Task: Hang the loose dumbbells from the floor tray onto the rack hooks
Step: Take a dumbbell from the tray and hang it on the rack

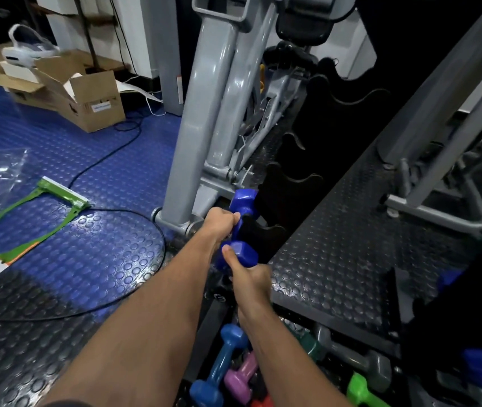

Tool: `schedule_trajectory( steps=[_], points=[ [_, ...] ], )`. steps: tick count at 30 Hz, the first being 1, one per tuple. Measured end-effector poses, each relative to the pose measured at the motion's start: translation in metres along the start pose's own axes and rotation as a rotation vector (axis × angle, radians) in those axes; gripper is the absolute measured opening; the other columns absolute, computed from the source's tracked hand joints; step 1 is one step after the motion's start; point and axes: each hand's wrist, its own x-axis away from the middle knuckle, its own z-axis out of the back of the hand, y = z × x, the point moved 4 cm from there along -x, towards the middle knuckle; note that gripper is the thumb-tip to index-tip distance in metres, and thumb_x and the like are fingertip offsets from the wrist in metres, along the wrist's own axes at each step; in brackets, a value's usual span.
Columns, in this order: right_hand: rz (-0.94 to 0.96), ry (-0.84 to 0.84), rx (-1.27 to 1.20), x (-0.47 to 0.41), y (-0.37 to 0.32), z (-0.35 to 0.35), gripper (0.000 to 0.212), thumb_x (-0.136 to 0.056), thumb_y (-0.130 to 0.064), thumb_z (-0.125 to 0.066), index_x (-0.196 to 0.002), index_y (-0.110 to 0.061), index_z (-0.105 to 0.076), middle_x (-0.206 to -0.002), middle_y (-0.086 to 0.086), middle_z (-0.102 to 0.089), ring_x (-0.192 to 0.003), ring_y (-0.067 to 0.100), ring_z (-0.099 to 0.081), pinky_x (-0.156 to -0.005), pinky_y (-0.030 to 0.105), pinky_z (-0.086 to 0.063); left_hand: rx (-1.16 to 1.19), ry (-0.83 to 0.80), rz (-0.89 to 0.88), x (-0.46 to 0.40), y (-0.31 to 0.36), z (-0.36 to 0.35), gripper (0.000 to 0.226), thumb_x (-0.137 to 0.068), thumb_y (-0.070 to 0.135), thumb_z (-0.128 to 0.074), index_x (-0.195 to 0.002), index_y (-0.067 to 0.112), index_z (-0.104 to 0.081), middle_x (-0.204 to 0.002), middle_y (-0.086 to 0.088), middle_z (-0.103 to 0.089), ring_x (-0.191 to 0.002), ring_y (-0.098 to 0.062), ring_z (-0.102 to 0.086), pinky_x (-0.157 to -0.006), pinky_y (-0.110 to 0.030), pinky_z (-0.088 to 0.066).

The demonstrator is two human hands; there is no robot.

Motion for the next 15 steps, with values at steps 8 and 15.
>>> schedule_trajectory(
  steps=[8, 15],
  points=[
    [-0.15, -0.022, -0.02, -0.002, 0.019, 0.004, 0.093, -0.047, -0.084, -0.071, -0.103, -0.01, -0.07, -0.075, 0.002, -0.077, -0.064, 0.018, -0.074, -0.077, 0.045, -0.064, -0.1, -0.09, -0.007, 0.0, -0.002, -0.016, 0.038, -0.093, -0.009, -0.049, -0.061, 0.013, -0.05, -0.049, 0.0, -0.048, -0.028, 0.001, -0.041, -0.039, -0.015, -0.035],
    [-0.085, -0.192, 0.119, -0.006, 0.016, 0.023, 0.088, -0.058, -0.08, -0.076, -0.115, -0.014, -0.066, -0.102, 0.007, -0.077, -0.074, 0.014, -0.073, -0.07, 0.031, -0.061, 0.053, -0.079, 0.07, 0.019, -0.004, -0.019, 0.035, -0.09, -0.007, -0.056, -0.058, 0.007, -0.057, -0.033, 0.006, -0.048, -0.03, -0.006, -0.045, -0.037, -0.017, -0.036]
  ],
)
